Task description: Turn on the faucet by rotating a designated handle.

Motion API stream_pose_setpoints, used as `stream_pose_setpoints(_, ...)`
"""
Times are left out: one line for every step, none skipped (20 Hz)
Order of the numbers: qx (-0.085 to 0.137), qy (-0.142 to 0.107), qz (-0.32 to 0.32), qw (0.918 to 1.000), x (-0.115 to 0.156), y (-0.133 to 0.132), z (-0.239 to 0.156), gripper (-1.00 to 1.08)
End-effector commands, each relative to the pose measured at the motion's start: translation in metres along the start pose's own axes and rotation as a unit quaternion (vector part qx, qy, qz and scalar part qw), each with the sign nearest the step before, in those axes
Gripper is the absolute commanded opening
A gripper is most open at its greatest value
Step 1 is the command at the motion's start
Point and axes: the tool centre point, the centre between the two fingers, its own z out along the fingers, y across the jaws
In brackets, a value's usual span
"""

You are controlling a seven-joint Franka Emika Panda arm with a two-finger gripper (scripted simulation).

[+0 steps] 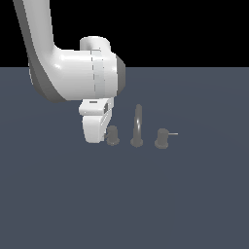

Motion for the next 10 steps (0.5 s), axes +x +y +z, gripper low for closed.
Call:
stream_pose_setpoints(0.000,0.000,0.000,1.0000,0.000,0.000,0.000,-1.00)
stream_pose_setpoints(-0.001,0.001,0.002,1.0000,0.007,-0.001,0.000,-1.00)
stream_pose_setpoints(-0.001,0.001,0.004,1.0000,0.015,-0.002,0.000,-1.00)
stream_pose_setpoints(-0.001,0.002,0.005,1.0000,0.022,-0.003,0.000,-1.00)
stream_pose_setpoints(-0.002,0.003,0.007,1.0000,0.029,-0.004,-0.001,-1.00)
stream_pose_setpoints(-0.002,0.003,0.009,1.0000,0.037,-0.005,-0.001,-1.00)
stream_pose_setpoints(-0.002,0.004,0.010,0.9999,0.044,-0.006,-0.001,-1.00)
stream_pose_setpoints(-0.003,0.005,0.012,0.9999,0.051,-0.007,-0.001,-1.00)
stream_pose_setpoints(-0.003,0.005,0.013,0.9999,0.057,-0.008,-0.001,-1.00)
stream_pose_setpoints(-0.003,0.005,0.013,0.9999,0.057,-0.008,-0.001,-1.00)
